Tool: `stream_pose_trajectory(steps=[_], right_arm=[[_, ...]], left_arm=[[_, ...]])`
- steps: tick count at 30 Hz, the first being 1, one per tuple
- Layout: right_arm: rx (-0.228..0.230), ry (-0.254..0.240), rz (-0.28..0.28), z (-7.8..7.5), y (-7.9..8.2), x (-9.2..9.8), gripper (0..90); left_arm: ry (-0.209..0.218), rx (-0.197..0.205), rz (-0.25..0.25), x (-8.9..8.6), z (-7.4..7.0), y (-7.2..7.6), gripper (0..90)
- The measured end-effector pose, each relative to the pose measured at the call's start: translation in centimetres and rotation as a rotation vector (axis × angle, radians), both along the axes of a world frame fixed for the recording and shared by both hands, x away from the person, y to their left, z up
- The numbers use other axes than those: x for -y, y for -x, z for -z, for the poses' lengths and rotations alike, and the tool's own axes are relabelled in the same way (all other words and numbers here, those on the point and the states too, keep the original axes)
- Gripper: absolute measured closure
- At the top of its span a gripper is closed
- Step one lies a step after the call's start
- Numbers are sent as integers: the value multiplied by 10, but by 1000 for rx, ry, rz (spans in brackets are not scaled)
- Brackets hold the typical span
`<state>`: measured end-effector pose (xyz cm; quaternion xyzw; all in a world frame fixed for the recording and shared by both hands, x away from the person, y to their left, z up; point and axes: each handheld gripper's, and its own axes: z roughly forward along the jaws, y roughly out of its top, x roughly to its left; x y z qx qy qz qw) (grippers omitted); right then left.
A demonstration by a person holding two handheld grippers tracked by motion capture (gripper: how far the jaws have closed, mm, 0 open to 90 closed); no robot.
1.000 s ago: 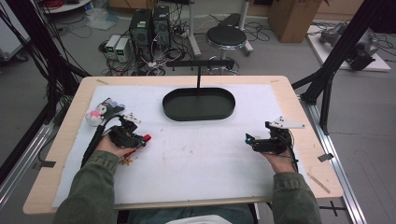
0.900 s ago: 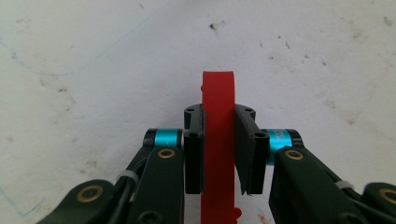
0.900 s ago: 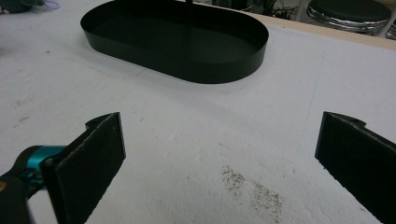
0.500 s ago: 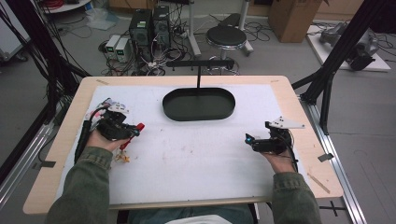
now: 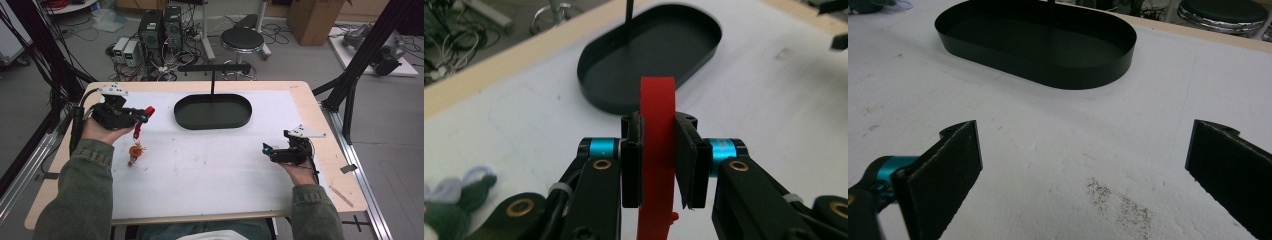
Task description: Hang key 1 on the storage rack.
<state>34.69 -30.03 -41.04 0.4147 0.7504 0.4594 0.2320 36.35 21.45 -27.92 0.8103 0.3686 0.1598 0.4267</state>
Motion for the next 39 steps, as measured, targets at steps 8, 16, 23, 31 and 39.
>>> stream_pose_trajectory(steps=[8,16,23,31,39], right_arm=[[6,2,-3,0,-1,0,5],[10,2,-18,0,0,-1,5],[27,-16,-21,-2,2,0,5],[34,-25,-23,-3,2,1,5],[38,-29,-25,-3,1,2,5]], left_arm=[[35,87,22,15,-44,-8,747],[32,135,33,39,-71,-26,747],[40,150,36,55,-81,-41,747],[60,157,39,74,-85,-64,747],[30,153,32,93,-78,-86,747]])
